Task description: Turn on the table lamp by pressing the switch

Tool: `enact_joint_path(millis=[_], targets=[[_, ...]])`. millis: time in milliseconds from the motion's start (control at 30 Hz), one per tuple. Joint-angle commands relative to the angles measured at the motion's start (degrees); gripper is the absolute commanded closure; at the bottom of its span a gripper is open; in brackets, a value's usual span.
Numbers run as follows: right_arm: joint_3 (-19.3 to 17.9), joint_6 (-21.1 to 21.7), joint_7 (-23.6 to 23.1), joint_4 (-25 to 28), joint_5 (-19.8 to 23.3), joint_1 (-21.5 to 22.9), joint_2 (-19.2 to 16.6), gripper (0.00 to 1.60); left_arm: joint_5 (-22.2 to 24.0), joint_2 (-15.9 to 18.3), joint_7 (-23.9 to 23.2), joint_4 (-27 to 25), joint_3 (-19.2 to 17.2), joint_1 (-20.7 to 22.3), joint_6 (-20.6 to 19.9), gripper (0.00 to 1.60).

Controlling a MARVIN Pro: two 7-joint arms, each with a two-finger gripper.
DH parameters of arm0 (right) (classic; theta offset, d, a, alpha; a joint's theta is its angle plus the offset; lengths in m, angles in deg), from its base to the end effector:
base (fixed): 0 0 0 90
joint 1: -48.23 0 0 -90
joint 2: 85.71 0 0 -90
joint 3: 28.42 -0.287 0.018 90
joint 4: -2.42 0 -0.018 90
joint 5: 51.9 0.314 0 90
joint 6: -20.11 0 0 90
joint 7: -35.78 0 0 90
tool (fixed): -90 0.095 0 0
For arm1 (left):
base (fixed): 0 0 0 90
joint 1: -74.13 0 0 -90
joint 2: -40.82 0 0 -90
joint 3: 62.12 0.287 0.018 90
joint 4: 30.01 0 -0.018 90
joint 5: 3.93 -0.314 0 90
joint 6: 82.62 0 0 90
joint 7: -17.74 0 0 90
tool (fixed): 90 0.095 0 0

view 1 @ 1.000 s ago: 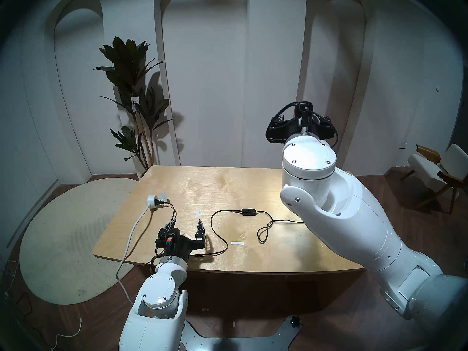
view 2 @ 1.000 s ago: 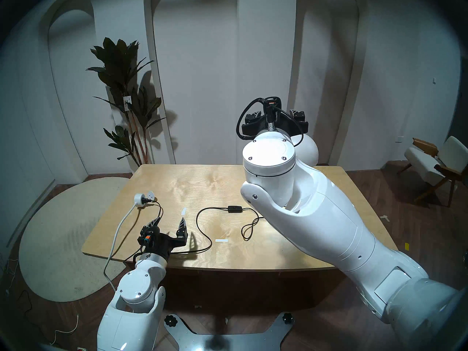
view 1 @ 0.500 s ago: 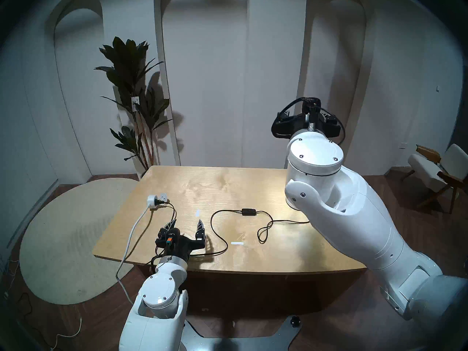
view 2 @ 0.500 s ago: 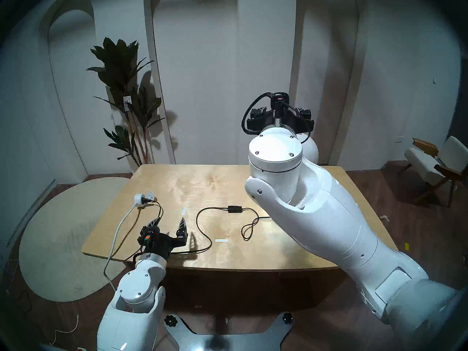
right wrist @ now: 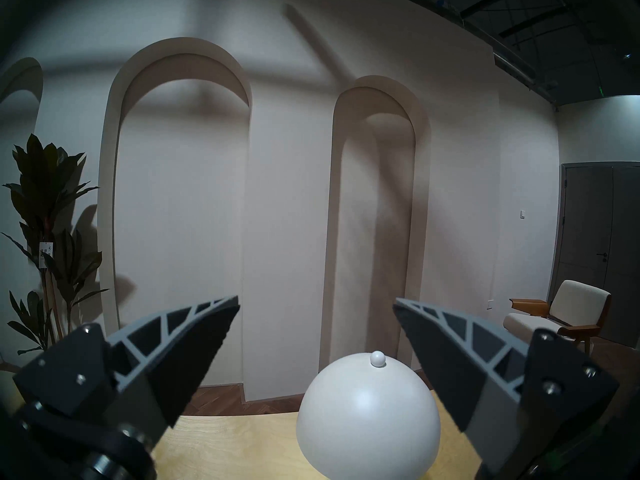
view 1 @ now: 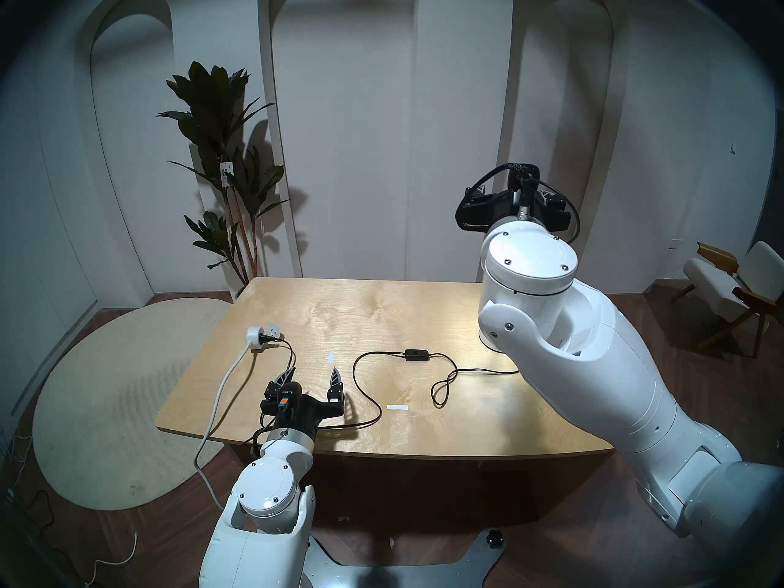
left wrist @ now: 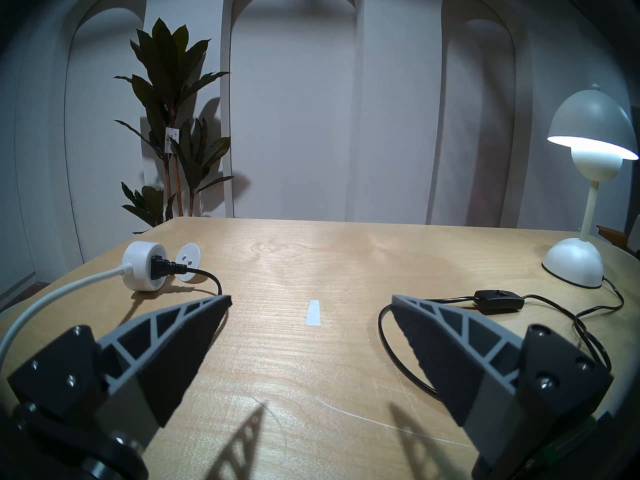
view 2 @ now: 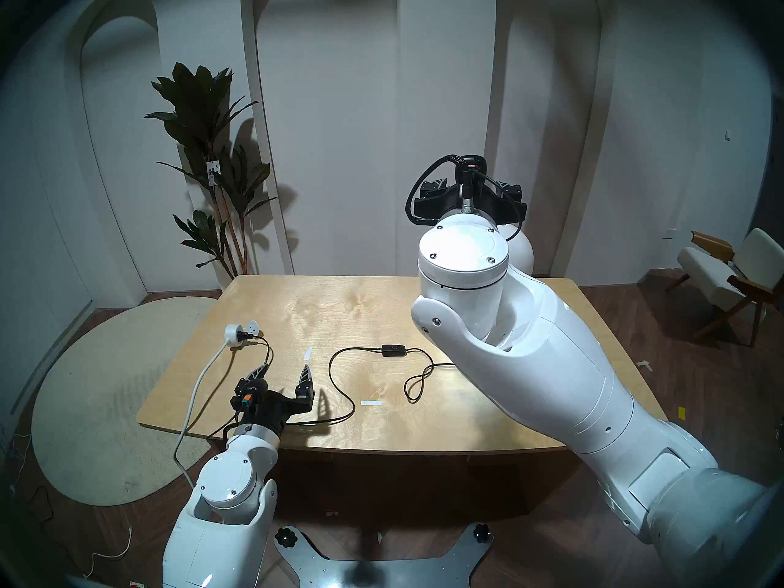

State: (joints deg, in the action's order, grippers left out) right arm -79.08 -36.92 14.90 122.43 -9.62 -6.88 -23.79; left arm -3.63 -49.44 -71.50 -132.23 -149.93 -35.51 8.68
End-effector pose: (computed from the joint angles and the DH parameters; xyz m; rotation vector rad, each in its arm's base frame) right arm 0.4049 0.0734 -0.0346 1.9221 -0.2088 2.1580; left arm 0.3238 -0.0158 -0.3447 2.3152 -0.0021 2.0799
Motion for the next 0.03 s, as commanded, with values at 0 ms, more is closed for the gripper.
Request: enact_joint_path(millis=[0], targets=[[-0.29,-0.11,-0.17,0.71,-0.19,0.49,-0.22,0.00,0.02,-0.02,0.02,-1.39,-0.04,0.29,0.19,0.00]])
